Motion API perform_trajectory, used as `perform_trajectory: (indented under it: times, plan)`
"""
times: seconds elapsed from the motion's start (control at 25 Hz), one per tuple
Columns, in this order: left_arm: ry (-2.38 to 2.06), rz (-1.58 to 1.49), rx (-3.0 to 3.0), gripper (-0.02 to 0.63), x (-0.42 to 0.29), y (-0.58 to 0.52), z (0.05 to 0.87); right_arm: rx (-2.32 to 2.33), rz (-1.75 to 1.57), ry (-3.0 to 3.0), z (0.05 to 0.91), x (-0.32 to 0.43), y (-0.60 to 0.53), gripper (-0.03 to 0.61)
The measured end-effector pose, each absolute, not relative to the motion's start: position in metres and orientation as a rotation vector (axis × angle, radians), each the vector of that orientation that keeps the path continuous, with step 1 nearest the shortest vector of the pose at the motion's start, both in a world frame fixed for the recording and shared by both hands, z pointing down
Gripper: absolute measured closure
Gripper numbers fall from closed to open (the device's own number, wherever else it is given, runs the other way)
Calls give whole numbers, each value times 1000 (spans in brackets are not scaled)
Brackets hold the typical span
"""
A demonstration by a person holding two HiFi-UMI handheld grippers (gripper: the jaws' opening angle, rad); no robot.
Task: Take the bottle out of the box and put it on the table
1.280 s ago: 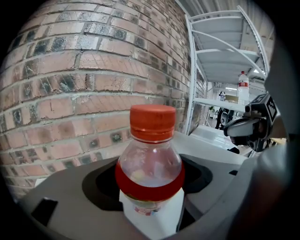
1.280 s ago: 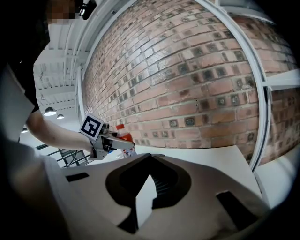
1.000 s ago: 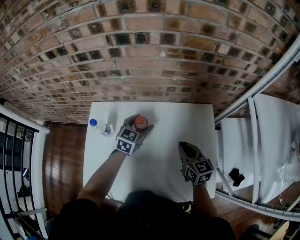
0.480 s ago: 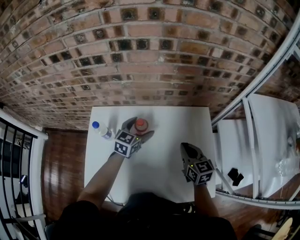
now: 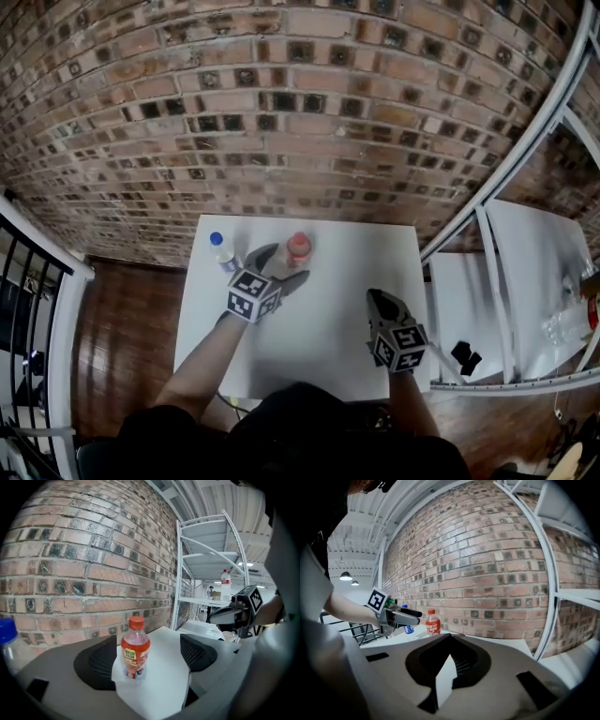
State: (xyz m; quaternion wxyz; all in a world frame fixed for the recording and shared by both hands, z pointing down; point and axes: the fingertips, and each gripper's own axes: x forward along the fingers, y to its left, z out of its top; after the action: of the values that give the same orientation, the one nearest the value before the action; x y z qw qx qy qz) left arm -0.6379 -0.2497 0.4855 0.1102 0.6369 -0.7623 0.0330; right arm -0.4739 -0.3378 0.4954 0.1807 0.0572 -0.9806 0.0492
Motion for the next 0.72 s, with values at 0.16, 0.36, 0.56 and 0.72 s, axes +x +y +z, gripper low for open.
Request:
perform_trajectory:
  times: [0.16, 0.36, 0.56, 0.72]
  plan:
    - [-2259, 102, 1928, 240, -618, -202, 465, 190, 98, -2812, 476, -464, -307, 575]
    - [-2380, 33, 1881, 472, -609, -119, 445, 203, 98, -2849, 462, -437, -257, 574]
    - [-2464, -138, 1822, 609, -594, -50, 429, 261, 123, -2878, 454, -395, -219, 575]
    - [-2462, -222, 1837, 610, -570, -16, 414, 292, 147, -2923, 442, -367, -192, 575]
